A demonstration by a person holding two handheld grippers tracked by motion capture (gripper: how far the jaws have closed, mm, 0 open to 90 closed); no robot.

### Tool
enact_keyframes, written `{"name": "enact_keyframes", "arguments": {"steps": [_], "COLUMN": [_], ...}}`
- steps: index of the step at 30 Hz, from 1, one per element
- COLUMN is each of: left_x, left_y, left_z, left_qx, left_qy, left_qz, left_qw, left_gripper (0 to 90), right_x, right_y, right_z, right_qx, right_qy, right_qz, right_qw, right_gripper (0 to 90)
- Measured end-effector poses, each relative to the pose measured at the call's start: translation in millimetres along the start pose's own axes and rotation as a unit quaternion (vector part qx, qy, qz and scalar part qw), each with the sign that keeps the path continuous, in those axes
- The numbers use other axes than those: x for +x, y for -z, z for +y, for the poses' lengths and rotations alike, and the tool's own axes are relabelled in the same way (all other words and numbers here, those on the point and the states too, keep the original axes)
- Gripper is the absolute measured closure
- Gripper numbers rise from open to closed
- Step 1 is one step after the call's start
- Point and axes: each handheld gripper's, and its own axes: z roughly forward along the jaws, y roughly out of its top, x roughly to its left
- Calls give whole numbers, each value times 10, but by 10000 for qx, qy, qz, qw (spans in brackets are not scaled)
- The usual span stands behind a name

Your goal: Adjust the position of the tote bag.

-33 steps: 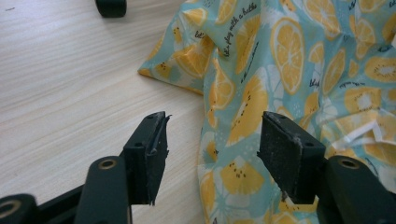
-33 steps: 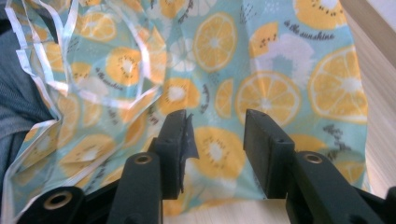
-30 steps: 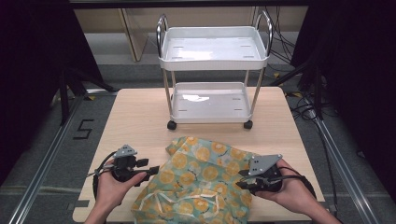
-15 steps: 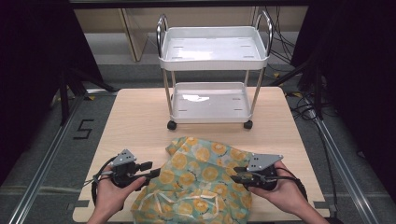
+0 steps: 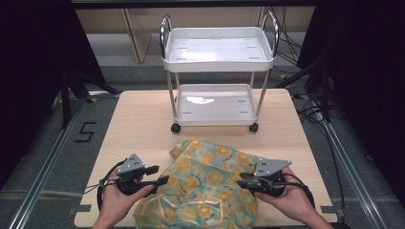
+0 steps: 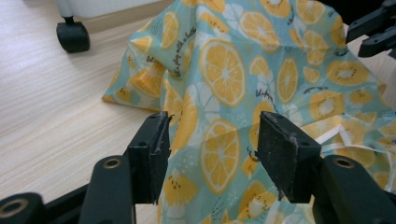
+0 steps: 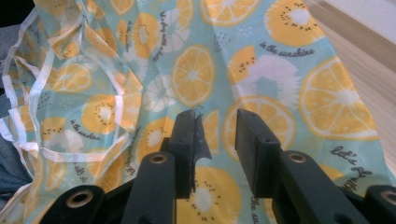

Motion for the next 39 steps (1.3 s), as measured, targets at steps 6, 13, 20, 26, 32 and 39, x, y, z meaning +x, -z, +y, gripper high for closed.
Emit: {"name": "enact_keyframes", "arguments": {"steps": [6,13,20,26,32,39], "left_x": [-19,-97,-183,-254,-224,-200], "left_y": [-4,18,-89,-110,-164,-173], "left_z": [-8,-14,-7,-44,-87,-114], "left_qx": [114,239,553,875,1146,1239], "left_qy": [-180,-262,-634,-979,-1076,-1119], "left_qz": [-4,-104,-475,-639,-589,-580], "left_qw": [9998,9993,9953,9893,9858,9843], "left_gripper": [400,442,459,418,415,430], "right_x": [16,35,136,294,415,487], "right_y": [9,-28,-78,-174,-364,-471], "right_z": [30,44,7,-6,-94,-138], "right_qx": [39,236,542,707,1230,1529], "right_qy": [-146,-111,-98,-108,-32,-159], "right_qz": [67,388,889,1344,1544,1528], "right_qw": [9999,9989,9945,9883,9803,9762], "right_gripper": [638,615,541,496,483,693]}}
